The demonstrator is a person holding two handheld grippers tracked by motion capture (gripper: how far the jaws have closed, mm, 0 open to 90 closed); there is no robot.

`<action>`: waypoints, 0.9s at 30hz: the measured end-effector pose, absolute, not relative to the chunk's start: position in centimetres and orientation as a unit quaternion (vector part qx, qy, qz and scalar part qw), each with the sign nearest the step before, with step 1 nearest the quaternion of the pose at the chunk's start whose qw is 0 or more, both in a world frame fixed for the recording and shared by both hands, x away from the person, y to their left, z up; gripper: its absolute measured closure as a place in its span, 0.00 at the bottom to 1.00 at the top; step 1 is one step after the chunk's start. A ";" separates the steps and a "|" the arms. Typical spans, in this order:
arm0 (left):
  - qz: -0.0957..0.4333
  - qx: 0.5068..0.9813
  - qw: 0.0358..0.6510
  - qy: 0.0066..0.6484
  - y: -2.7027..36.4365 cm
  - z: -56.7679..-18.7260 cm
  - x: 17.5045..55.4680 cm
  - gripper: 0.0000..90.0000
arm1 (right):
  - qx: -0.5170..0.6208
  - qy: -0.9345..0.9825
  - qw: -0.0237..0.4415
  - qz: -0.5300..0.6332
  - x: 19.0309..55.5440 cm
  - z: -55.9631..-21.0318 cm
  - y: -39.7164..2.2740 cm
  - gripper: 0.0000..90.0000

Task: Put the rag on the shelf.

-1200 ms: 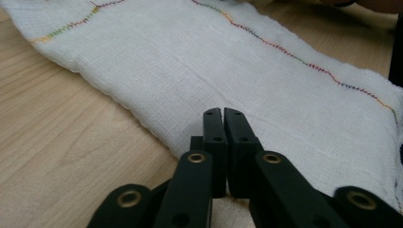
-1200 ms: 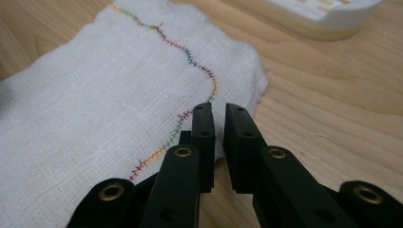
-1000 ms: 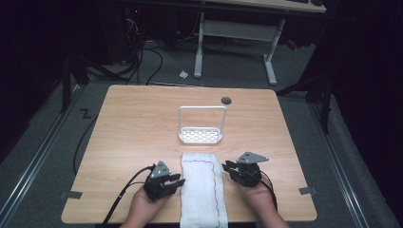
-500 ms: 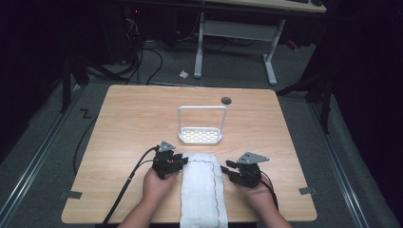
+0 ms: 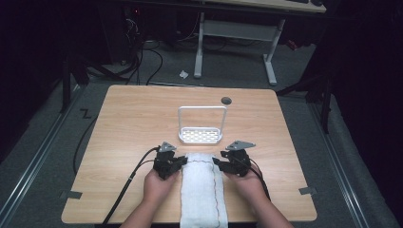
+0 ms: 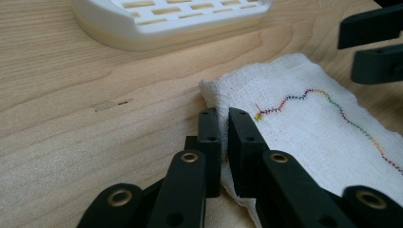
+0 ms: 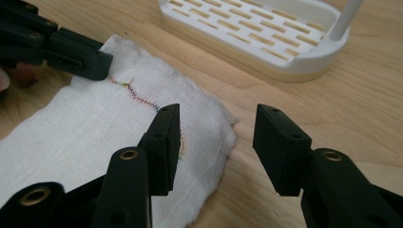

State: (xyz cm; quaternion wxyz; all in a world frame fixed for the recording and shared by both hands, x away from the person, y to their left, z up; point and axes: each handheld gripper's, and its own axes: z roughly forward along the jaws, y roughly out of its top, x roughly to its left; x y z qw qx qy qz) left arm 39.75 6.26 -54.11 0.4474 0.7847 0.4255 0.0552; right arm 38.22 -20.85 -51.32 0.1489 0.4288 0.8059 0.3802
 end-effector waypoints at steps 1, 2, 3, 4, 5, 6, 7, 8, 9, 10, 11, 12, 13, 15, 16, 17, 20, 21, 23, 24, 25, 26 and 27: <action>0.055 0.785 0.447 0.425 6.3 -54.1 39.8 0.93 | 0.429 0.806 0.149 0.380 38.2 -51.3 -20.8 0.58; 0.059 0.787 0.446 0.423 6.2 -54.1 39.6 0.93 | 0.434 0.803 0.140 0.382 38.6 -51.9 -20.6 0.58; 0.059 0.787 0.446 0.423 6.2 -54.1 39.6 0.93 | 0.433 0.806 0.139 0.379 38.7 -52.1 -20.4 0.58; 0.059 0.787 0.447 0.422 6.2 -54.1 39.6 0.93 | 0.432 0.809 0.141 0.373 38.7 -52.4 -20.3 0.58; 0.059 0.787 0.447 0.422 6.2 -54.1 39.6 0.93 | 0.430 0.812 0.137 0.370 38.8 -52.7 -20.2 0.59; 0.059 0.787 0.447 0.422 6.2 -54.1 39.6 0.93 | 0.430 0.812 0.137 0.370 38.8 -52.7 -20.2 0.59; 0.058 0.786 0.447 0.423 6.2 -54.1 39.6 0.93 | 0.428 0.815 0.134 0.367 38.8 -52.8 -20.1 0.59; 0.058 0.786 0.447 0.423 6.3 -54.1 39.6 0.93 | 0.424 0.817 0.138 0.365 38.7 -53.0 -19.9 0.61; 0.059 0.786 0.447 0.423 6.2 -54.1 39.6 0.93 | 0.424 0.817 0.139 0.365 38.6 -53.1 -19.9 0.62; 0.059 0.786 0.447 0.423 6.2 -54.1 39.6 0.93 | 0.424 0.817 0.139 0.365 38.6 -53.1 -19.9 0.62; 0.059 0.786 0.447 0.423 6.2 -54.1 39.6 0.93 | 0.426 0.814 0.138 0.370 38.5 -53.1 -19.9 0.65; 0.059 0.786 0.447 0.423 6.2 -54.1 39.6 0.93 | 0.427 0.813 0.137 0.371 38.4 -53.2 -19.9 0.67; 0.059 0.786 0.447 0.423 6.2 -54.1 39.6 0.93 | 0.425 0.814 0.137 0.372 38.3 -53.2 -19.9 0.69; 0.060 0.786 0.447 0.423 6.2 -54.1 39.6 0.93 | 0.422 0.815 0.141 0.372 38.0 -53.2 -19.8 0.72; 0.060 0.786 0.447 0.423 6.2 -54.1 39.6 0.93 | 0.421 0.815 0.140 0.373 38.0 -53.2 -19.8 0.74; 0.060 0.786 0.447 0.423 6.2 -54.1 39.6 0.93 | 0.421 0.815 0.140 0.373 38.0 -53.2 -19.8 0.74; 0.059 0.786 0.447 0.423 6.2 -54.1 39.6 0.93 | 0.418 0.814 0.133 0.379 38.0 -53.3 -19.8 0.80; 0.059 0.786 0.447 0.424 6.2 -54.1 39.6 0.93 | 0.419 0.814 0.130 0.381 38.0 -53.3 -19.8 0.82; 0.060 0.786 0.447 0.423 6.2 -54.1 39.6 0.93 | 0.418 0.814 0.129 0.383 38.0 -53.4 -19.8 0.83; 0.060 0.786 0.447 0.423 6.2 -54.1 39.6 0.93 | 0.420 0.813 0.122 0.386 38.0 -53.4 -19.8 0.87; 0.060 0.786 0.447 0.423 6.2 -54.1 39.6 0.93 | 0.420 0.813 0.122 0.386 38.0 -53.4 -19.8 0.87; 0.060 0.786 0.447 0.423 6.2 -54.1 39.6 0.93 | 0.419 0.813 0.121 0.386 38.0 -53.4 -19.8 0.88; 0.060 0.786 0.447 0.423 6.2 -54.1 39.5 0.93 | 0.419 0.813 0.121 0.386 37.9 -53.4 -19.7 0.90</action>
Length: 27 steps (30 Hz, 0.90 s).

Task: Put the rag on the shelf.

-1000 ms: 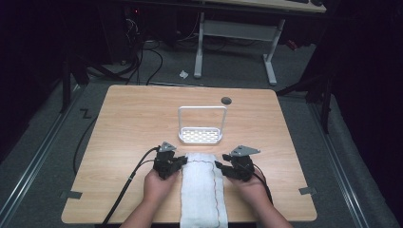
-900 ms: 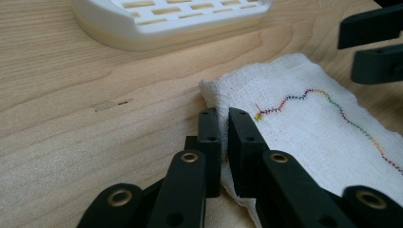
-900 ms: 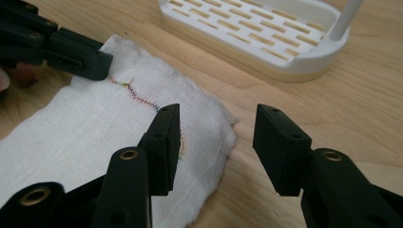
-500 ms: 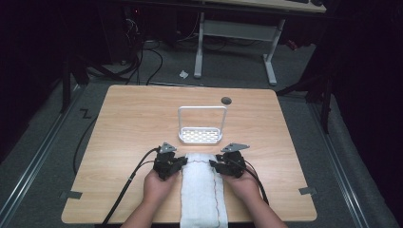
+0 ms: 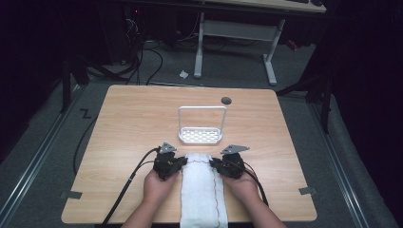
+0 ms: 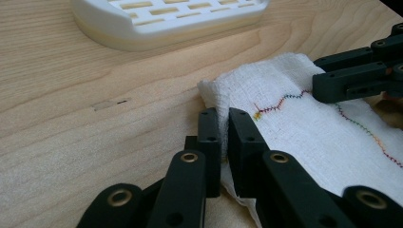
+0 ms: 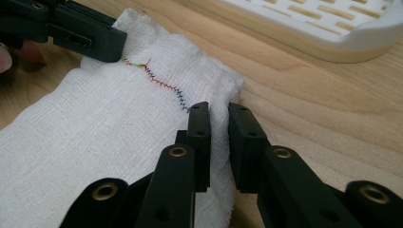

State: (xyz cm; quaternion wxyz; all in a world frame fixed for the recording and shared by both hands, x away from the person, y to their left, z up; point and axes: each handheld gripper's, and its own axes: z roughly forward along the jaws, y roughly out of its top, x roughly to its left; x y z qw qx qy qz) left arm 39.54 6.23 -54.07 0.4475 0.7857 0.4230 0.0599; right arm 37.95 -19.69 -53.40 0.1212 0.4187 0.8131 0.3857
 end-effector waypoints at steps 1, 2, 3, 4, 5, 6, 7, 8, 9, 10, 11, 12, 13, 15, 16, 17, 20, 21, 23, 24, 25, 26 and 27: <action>0.060 0.786 0.448 0.423 6.2 -54.1 39.5 0.93 | 0.418 0.814 0.121 0.385 37.9 -53.4 -19.7 0.90; 0.060 0.786 0.448 0.423 6.2 -54.1 39.5 0.93 | 0.416 0.815 0.121 0.386 38.0 -53.4 -19.7 0.91; 0.060 0.786 0.448 0.422 6.2 -54.1 39.5 0.93 | 0.414 0.816 0.123 0.385 37.9 -53.4 -19.6 0.91; 0.061 0.786 0.449 0.422 6.2 -54.1 39.5 0.93 | 0.410 0.818 0.128 0.382 37.9 -53.4 -19.5 0.92; 0.062 0.785 0.449 0.421 6.3 -54.0 39.5 0.93 | 0.406 0.821 0.135 0.379 37.8 -53.3 -19.4 0.92; 0.062 0.785 0.449 0.421 6.3 -54.0 39.5 0.93 | 0.406 0.821 0.135 0.379 37.8 -53.3 -19.4 0.92; 0.063 0.784 0.453 0.420 6.3 -54.0 39.4 0.93 | 0.404 0.822 0.143 0.374 37.6 -53.2 -19.2 0.92; 0.062 0.784 0.454 0.419 6.4 -54.0 39.4 0.94 | 0.399 0.822 0.156 0.375 37.4 -52.9 -19.1 0.93; 0.057 0.779 0.460 0.421 6.6 -54.0 39.4 0.94 | 0.399 0.819 0.157 0.382 37.3 -52.7 -19.2 0.93; 0.057 0.779 0.460 0.421 6.6 -54.0 39.4 0.95 | 0.399 0.817 0.158 0.386 37.3 -52.6 -19.3 0.93; 0.056 0.777 0.468 0.416 6.7 -54.0 39.4 0.95 | 0.399 0.813 0.161 0.391 37.2 -52.5 -19.4 0.93; 0.055 0.776 0.471 0.416 6.8 -53.9 39.3 0.95 | 0.398 0.813 0.161 0.393 37.2 -52.4 -19.5 0.93; 0.055 0.776 0.471 0.416 6.8 -53.9 39.3 0.95 | 0.397 0.812 0.163 0.395 37.1 -52.3 -19.5 0.93; 0.060 0.775 0.476 0.411 6.8 -53.8 39.2 0.95 | 0.393 0.811 0.168 0.400 36.9 -52.1 -19.5 0.93; 0.061 0.770 0.484 0.410 7.0 -53.6 39.0 0.95 | 0.392 0.809 0.168 0.404 36.9 -52.0 -19.5 0.93; 0.060 0.766 0.490 0.412 7.2 -53.5 39.0 0.95 | 0.392 0.808 0.168 0.407 36.8 -51.9 -19.5 0.93; 0.066 0.761 0.498 0.411 7.3 -53.2 38.7 0.95 | 0.391 0.804 0.166 0.416 36.7 -51.6 -19.6 0.93; 0.067 0.759 0.501 0.410 7.3 -53.0 38.6 0.96 | 0.390 0.802 0.167 0.421 36.6 -51.5 -19.7 0.93; 0.070 0.752 0.513 0.408 7.3 -52.4 38.4 0.96 | 0.391 0.796 0.169 0.430 36.3 -51.0 -19.9 0.93; 0.069 0.749 0.518 0.408 7.3 -52.2 38.3 0.96 | 0.391 0.795 0.171 0.432 36.2 -50.9 -20.0 0.93; 0.069 0.749 0.518 0.408 7.3 -52.2 38.3 0.96 | 0.391 0.795 0.171 0.432 36.2 -50.9 -20.0 0.93; 0.068 0.746 0.523 0.407 7.3 -51.9 38.1 0.96 | 0.390 0.793 0.174 0.434 36.1 -50.7 -20.0 0.93; 0.068 0.745 0.526 0.405 7.2 -51.7 38.0 0.96 | 0.391 0.791 0.179 0.435 35.9 -50.5 -20.1 0.93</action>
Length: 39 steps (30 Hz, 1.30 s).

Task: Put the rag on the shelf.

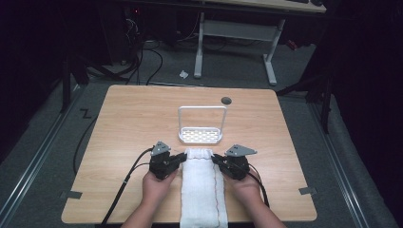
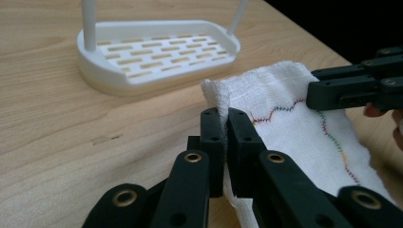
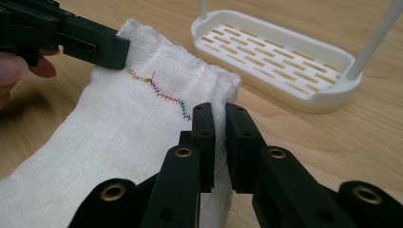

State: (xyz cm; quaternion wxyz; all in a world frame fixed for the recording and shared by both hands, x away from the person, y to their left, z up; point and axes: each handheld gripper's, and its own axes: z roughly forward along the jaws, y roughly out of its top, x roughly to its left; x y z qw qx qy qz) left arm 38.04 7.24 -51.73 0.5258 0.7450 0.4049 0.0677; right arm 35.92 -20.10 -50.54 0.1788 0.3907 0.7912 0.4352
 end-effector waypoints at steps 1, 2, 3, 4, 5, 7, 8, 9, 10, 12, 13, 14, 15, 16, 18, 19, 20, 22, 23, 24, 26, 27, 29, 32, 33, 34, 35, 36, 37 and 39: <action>0.070 0.746 0.527 0.402 7.2 -51.4 37.9 0.96 | 0.391 0.789 0.183 0.437 35.8 -50.3 -20.2 0.93; 0.072 0.747 0.526 0.401 7.2 -51.2 37.9 0.96 | 0.390 0.789 0.183 0.438 35.7 -50.2 -20.2 0.93; 0.073 0.746 0.528 0.400 7.2 -51.0 37.9 0.96 | 0.387 0.789 0.186 0.439 35.7 -50.1 -20.2 0.93; 0.073 0.746 0.528 0.400 7.2 -51.0 37.9 0.96 | 0.387 0.789 0.186 0.439 35.7 -50.1 -20.2 0.93; 0.074 0.746 0.528 0.399 7.2 -50.8 37.9 0.96 | 0.386 0.789 0.189 0.440 35.6 -50.0 -20.2 0.93; 0.079 0.744 0.534 0.394 7.2 -50.2 37.7 0.96 | 0.383 0.787 0.193 0.444 35.4 -49.5 -20.2 0.93; 0.082 0.741 0.540 0.392 7.2 -49.8 37.6 0.96 | 0.382 0.785 0.196 0.446 35.3 -49.3 -20.2 0.93; 0.085 0.740 0.543 0.388 7.2 -49.5 37.5 0.96 | 0.380 0.783 0.199 0.449 35.2 -49.0 -20.2 0.93; 0.091 0.737 0.548 0.385 7.3 -49.1 37.5 0.96 | 0.379 0.778 0.205 0.457 35.0 -48.6 -20.3 0.93; 0.089 0.735 0.549 0.387 7.3 -48.9 37.6 0.96 | 0.379 0.777 0.206 0.459 35.0 -48.5 -20.4 0.93; 0.087 0.732 0.553 0.389 7.4 -48.7 37.6 0.96 | 0.379 0.775 0.206 0.462 35.0 -48.3 -20.4 0.93; 0.093 0.728 0.558 0.388 7.4 -48.2 37.5 0.96 | 0.378 0.773 0.212 0.464 35.0 -47.9 -20.3 0.93; 0.093 0.728 0.558 0.388 7.4 -48.2 37.5 0.96 | 0.378 0.773 0.212 0.464 35.0 -47.9 -20.3 0.93; 0.098 0.726 0.561 0.385 7.4 -47.8 37.5 0.96 | 0.377 0.772 0.213 0.465 35.0 -47.7 -20.3 0.93; 0.106 0.724 0.567 0.379 7.4 -47.1 37.4 0.96 | 0.371 0.772 0.224 0.464 35.0 -47.0 -20.2 0.93; 0.111 0.721 0.570 0.378 7.4 -46.6 37.5 0.96 | 0.368 0.770 0.232 0.468 35.0 -46.5 -20.2 0.92; 0.113 0.718 0.573 0.378 7.4 -46.3 37.6 0.96 | 0.369 0.766 0.231 0.472 35.1 -46.1 -20.2 0.92; 0.115 0.716 0.576 0.378 7.5 -45.9 37.6 0.96 | 0.369 0.764 0.232 0.475 35.2 -45.8 -20.3 0.93; 0.120 0.713 0.580 0.375 7.5 -45.1 37.7 0.96 | 0.367 0.760 0.235 0.482 35.3 -44.9 -20.2 0.92; 0.124 0.711 0.583 0.373 7.6 -44.6 37.7 0.96 | 0.367 0.758 0.235 0.485 35.4 -44.6 -20.2 0.92; 0.129 0.710 0.585 0.370 7.6 -44.0 37.8 0.96 | 0.364 0.754 0.239 0.492 35.5 -43.6 -20.3 0.92; 0.136 0.707 0.588 0.368 7.6 -43.2 37.8 0.96 | 0.363 0.752 0.240 0.495 35.6 -43.2 -20.2 0.92; 0.143 0.706 0.592 0.362 7.7 -42.3 38.0 0.96 | 0.358 0.748 0.246 0.501 35.7 -42.2 -20.3 0.92; 0.149 0.701 0.599 0.358 7.8 -41.3 38.1 0.96 | 0.351 0.743 0.254 0.510 35.8 -40.7 -20.2 0.92; 0.154 0.697 0.604 0.355 7.9 -40.6 38.1 0.96 | 0.350 0.742 0.256 0.511 35.9 -40.4 -20.2 0.92; 0.154 0.697 0.604 0.355 7.9 -40.6 38.1 0.96 | 0.350 0.742 0.256 0.511 35.9 -40.4 -20.2 0.92; 0.158 0.694 0.609 0.351 7.9 -39.8 38.1 0.96 | 0.346 0.739 0.262 0.515 35.9 -39.6 -20.2 0.92; 0.158 0.694 0.609 0.351 7.9 -39.8 38.1 0.96 | 0.345 0.737 0.263 0.517 36.0 -39.4 -20.1 0.92; 0.163 0.692 0.612 0.347 7.9 -39.1 38.2 0.96 | 0.344 0.736 0.265 0.520 36.0 -39.1 -20.2 0.92; 0.166 0.689 0.616 0.343 7.9 -38.5 38.2 0.96 | 0.342 0.733 0.267 0.524 36.0 -38.6 -20.2 0.93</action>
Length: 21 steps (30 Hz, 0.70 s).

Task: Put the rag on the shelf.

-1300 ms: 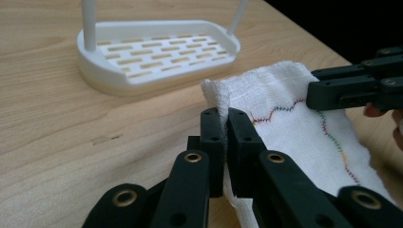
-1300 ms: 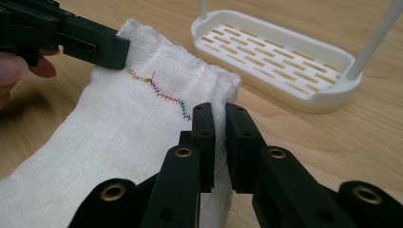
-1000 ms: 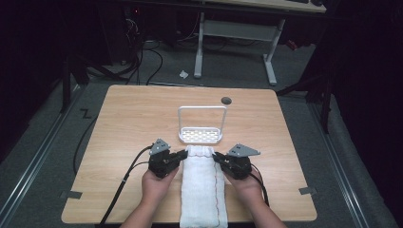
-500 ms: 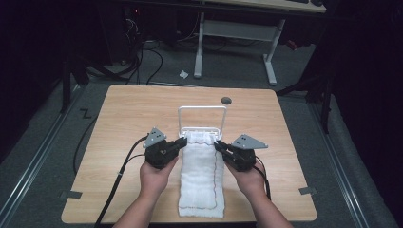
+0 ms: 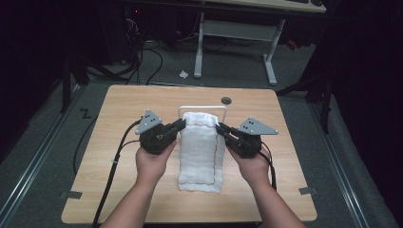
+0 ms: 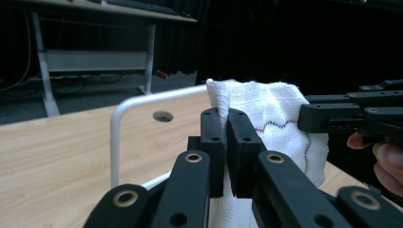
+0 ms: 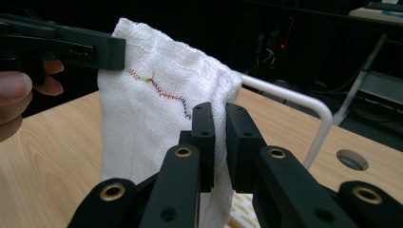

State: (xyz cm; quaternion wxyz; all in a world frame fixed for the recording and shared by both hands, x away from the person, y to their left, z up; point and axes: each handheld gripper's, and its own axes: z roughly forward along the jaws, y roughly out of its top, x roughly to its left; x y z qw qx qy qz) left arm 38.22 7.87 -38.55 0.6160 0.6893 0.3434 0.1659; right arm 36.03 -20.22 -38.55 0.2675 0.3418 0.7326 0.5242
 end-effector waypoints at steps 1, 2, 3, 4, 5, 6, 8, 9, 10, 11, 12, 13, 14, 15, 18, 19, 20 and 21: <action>0.167 0.689 0.617 0.341 7.9 -38.3 38.3 0.96 | 0.341 0.732 0.268 0.526 36.0 -38.3 -20.2 0.92; 0.167 0.689 0.617 0.341 7.9 -38.3 38.3 0.96 | 0.341 0.732 0.268 0.526 36.0 -38.3 -20.2 0.92; 0.172 0.687 0.619 0.339 7.9 -37.9 38.3 0.96 | 0.339 0.730 0.271 0.528 36.1 -38.1 -20.3 0.92; 0.171 0.687 0.621 0.338 7.8 -37.7 38.4 0.96 | 0.339 0.729 0.272 0.529 36.1 -37.8 -20.3 0.92; 0.172 0.686 0.622 0.336 7.8 -37.5 38.4 0.96 | 0.339 0.728 0.273 0.530 36.1 -37.6 -20.4 0.93; 0.173 0.685 0.624 0.335 7.7 -37.2 38.4 0.96 | 0.338 0.726 0.274 0.533 36.1 -37.4 -20.4 0.92; 0.176 0.683 0.626 0.332 7.7 -36.8 38.5 0.96 | 0.339 0.720 0.273 0.541 36.3 -36.8 -20.6 0.92; 0.176 0.683 0.627 0.331 7.7 -36.6 38.6 0.96 | 0.339 0.720 0.273 0.541 36.3 -36.8 -20.6 0.92; 0.177 0.682 0.629 0.330 7.6 -36.3 38.6 0.96 | 0.339 0.718 0.274 0.543 36.3 -36.6 -20.7 0.92; 0.179 0.682 0.630 0.326 7.6 -35.9 38.7 0.96 | 0.340 0.714 0.274 0.548 36.5 -36.2 -20.8 0.93; 0.179 0.682 0.630 0.326 7.6 -35.9 38.7 0.96 | 0.340 0.712 0.275 0.549 36.5 -36.0 -20.8 0.93; 0.182 0.681 0.631 0.322 7.6 -35.4 38.7 0.96 | 0.339 0.711 0.276 0.550 36.6 -35.8 -20.9 0.93; 0.182 0.681 0.631 0.322 7.6 -35.4 38.7 0.96 | 0.339 0.711 0.276 0.550 36.6 -35.8 -20.9 0.93; 0.185 0.682 0.632 0.318 7.5 -35.1 38.7 0.96 | 0.340 0.709 0.277 0.552 36.6 -35.5 -20.9 0.93; 0.190 0.680 0.636 0.312 7.4 -34.4 38.7 0.96 | 0.338 0.703 0.283 0.558 36.7 -34.6 -21.2 0.93; 0.190 0.680 0.636 0.312 7.4 -34.4 38.7 0.96 | 0.338 0.703 0.283 0.558 36.7 -34.6 -21.2 0.93; 0.192 0.680 0.636 0.310 7.4 -34.1 38.8 0.96 | 0.338 0.700 0.284 0.562 36.7 -34.3 -21.2 0.93; 0.193 0.680 0.636 0.309 7.4 -34.0 38.8 0.96 | 0.338 0.700 0.284 0.562 36.7 -34.3 -21.2 0.93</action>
